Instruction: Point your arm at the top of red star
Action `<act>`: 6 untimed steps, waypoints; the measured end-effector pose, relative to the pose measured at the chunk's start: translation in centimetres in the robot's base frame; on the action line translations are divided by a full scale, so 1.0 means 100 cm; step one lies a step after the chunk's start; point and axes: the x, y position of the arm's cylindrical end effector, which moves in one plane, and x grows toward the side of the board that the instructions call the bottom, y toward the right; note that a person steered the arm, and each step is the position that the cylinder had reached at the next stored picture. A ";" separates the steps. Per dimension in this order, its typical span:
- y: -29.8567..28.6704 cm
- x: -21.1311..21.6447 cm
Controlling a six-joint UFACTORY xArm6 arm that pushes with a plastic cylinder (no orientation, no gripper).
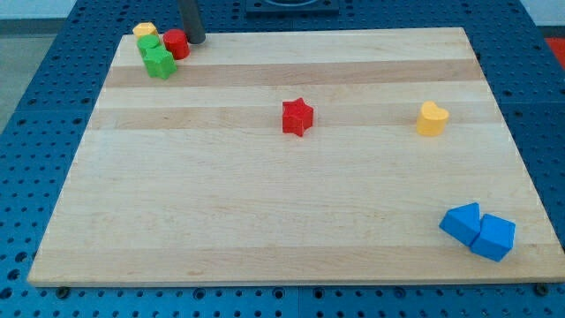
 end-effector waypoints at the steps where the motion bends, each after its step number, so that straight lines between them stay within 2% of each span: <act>1: 0.036 0.019; 4: 0.105 0.128; 5: 0.131 0.153; 6: 0.164 0.153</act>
